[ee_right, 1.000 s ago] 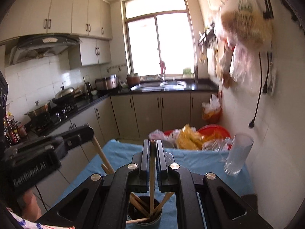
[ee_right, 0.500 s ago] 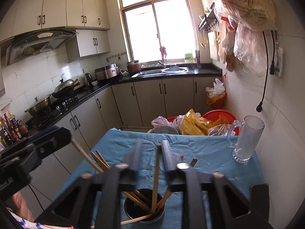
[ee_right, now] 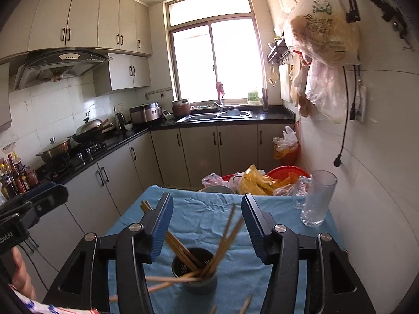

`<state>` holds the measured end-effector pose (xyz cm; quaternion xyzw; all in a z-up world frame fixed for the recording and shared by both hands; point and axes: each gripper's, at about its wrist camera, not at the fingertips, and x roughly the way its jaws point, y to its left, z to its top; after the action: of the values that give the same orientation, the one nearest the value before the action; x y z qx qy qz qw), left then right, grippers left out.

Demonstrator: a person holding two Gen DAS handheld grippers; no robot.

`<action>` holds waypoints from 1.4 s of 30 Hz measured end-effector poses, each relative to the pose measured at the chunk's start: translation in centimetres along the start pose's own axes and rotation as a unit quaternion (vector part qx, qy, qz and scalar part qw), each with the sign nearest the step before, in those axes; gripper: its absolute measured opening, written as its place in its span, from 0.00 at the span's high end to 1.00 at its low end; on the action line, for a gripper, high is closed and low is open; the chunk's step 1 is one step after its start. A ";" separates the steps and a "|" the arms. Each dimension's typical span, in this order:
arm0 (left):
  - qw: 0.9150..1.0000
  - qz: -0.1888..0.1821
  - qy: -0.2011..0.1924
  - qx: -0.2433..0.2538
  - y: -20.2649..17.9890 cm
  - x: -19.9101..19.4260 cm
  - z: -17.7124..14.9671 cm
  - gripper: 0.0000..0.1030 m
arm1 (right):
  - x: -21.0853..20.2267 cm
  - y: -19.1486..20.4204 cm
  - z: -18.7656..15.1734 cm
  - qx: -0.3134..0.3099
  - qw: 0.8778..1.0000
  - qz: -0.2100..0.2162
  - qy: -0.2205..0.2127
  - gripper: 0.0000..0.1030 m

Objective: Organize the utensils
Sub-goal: 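Insert both chopsticks into the holder cup and open both grippers, then move both open grippers back over the remaining chopsticks on the towel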

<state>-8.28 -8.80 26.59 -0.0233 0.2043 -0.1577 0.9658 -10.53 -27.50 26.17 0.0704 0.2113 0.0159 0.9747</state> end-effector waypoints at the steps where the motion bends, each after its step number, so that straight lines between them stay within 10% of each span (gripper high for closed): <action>1: 1.000 0.001 0.002 0.000 0.1 -0.4 -0.3 0.40 | -0.5 -0.2 -0.3 0.001 1.000 -0.003 0.001 0.42; 22: 0.994 0.083 0.073 0.016 0.4 -3.7 -11.5 0.35 | -3.7 -5.4 -11.1 0.074 0.992 -0.035 0.098 0.34; 42: 0.984 0.105 0.131 0.065 -0.7 -1.4 -15.2 0.33 | -1.2 -5.3 -16.9 0.072 0.980 -0.049 0.177 0.32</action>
<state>-15.83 -8.77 13.35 0.0818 0.3201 -0.0695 0.9413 -18.65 -30.60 10.71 0.1261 0.3839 -0.0346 0.9141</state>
